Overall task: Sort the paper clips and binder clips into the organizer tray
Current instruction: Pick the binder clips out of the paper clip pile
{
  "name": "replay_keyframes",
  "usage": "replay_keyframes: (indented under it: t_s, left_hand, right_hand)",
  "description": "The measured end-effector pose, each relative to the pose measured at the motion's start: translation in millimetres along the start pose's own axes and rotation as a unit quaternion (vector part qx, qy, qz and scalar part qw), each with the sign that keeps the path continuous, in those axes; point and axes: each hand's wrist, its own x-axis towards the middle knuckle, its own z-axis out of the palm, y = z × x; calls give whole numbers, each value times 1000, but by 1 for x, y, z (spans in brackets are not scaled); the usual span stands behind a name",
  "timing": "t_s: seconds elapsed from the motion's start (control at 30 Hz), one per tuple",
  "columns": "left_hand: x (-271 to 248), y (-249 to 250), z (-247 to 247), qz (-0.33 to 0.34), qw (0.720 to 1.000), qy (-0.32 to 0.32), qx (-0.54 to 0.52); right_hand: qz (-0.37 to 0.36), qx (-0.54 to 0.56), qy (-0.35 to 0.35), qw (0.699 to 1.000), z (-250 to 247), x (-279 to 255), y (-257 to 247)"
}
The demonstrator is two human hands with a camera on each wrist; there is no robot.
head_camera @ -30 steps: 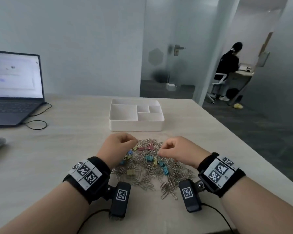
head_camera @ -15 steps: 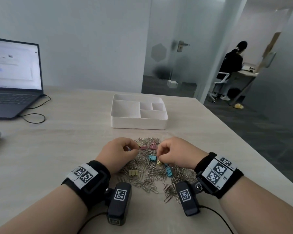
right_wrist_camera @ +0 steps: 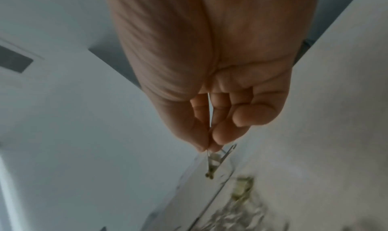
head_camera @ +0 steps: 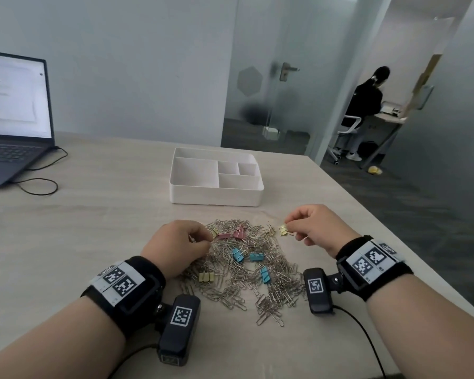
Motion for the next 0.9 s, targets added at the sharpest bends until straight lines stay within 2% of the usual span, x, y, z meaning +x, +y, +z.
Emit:
replay_keyframes:
  t_s: [0.1, 0.23, 0.43, 0.57, 0.67, 0.9]
  left_hand:
    - [0, 0, 0, -8, 999, 30, -29]
    - [-2, 4, 0, -3, 995, 63, -77]
    - [-2, 11, 2, 2, 988, 77, -130]
    - [-5, 14, 2, -8, 984, 75, -163]
    - [-5, 13, 2, 0, 985, 68, -160]
    - [-5, 8, 3, 20, 986, 56, -157]
  right_hand:
    - [41, -64, 25, 997, -9, 9, 13]
    - [64, -100, 15, 993, -14, 12, 22]
    - [-29, -214, 48, 975, -9, 16, 8]
    - [-90, -281, -45, 954, 12, 21, -13]
    - [-98, -322, -79, 938, 23, 26, -21]
    - [-86, -320, -65, 941, 23, 32, -16]
